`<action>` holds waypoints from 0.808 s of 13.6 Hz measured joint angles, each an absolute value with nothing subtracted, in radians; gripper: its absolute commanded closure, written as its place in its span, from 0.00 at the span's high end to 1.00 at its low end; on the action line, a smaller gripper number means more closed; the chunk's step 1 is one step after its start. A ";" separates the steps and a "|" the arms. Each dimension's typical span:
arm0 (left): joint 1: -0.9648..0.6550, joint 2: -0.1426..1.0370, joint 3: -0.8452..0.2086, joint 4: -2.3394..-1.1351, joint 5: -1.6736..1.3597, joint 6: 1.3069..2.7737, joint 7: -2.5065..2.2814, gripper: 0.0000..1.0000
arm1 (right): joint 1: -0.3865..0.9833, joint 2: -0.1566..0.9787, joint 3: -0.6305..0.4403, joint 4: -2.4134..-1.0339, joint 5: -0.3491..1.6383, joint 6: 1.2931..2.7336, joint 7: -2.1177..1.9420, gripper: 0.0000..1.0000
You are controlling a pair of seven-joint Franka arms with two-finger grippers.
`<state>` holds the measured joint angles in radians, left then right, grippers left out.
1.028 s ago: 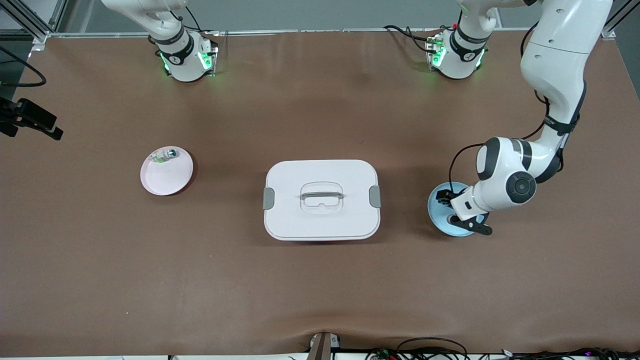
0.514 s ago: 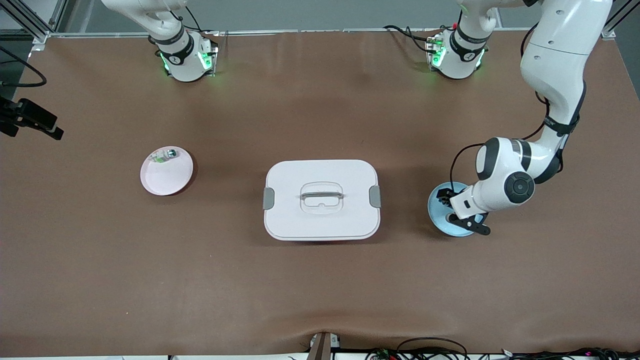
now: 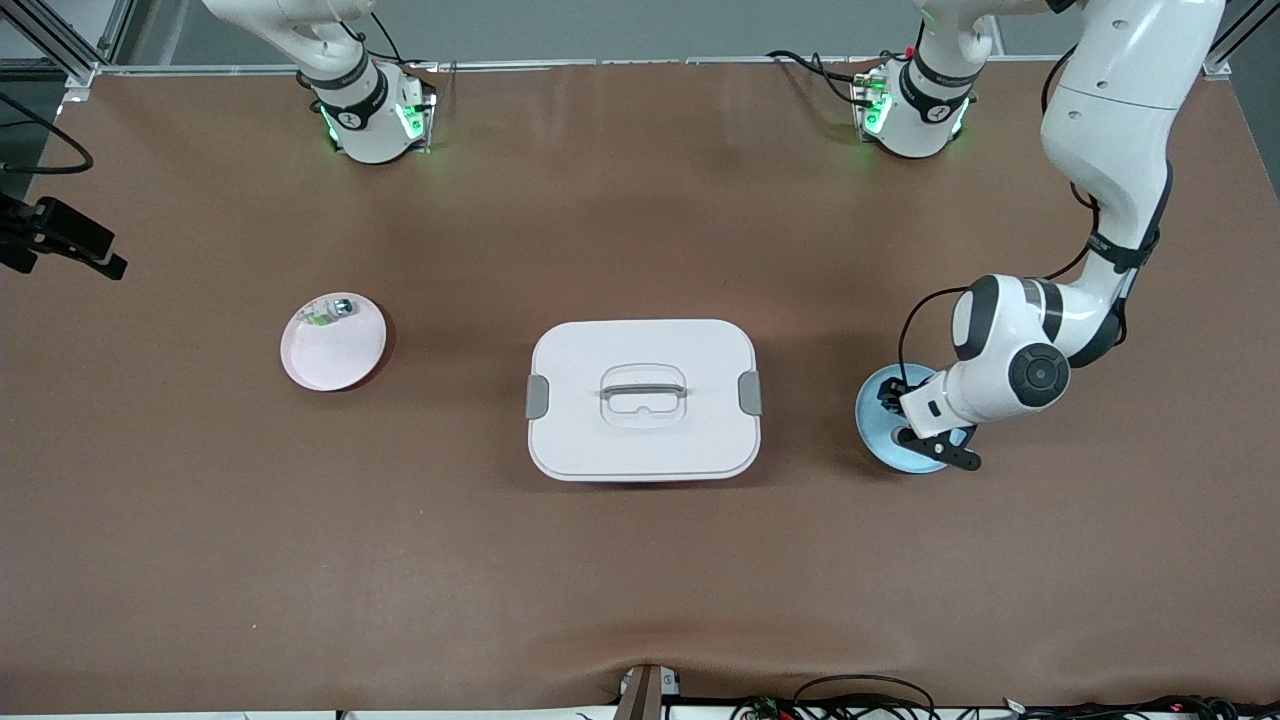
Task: Transfer orange switch to right arm and place
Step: 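Close the left gripper on the orange switch, then lift the orange switch with the left gripper toward the table middle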
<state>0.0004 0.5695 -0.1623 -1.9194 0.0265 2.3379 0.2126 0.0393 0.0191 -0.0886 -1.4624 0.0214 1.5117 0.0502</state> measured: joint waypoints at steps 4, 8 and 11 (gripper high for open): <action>0.001 0.548 -0.162 -1.915 0.026 2.298 0.205 0.20 | 0.039 0.019 -0.094 -1.462 0.021 1.512 0.050 1.00; 0.001 0.464 -0.162 -1.907 0.026 2.184 0.150 0.19 | 0.023 0.017 -0.103 -1.462 0.021 1.512 0.050 1.00; 0.000 0.371 -0.172 -1.904 0.026 2.094 -0.003 0.19 | -0.005 0.018 -0.104 -1.463 0.021 1.506 0.050 1.00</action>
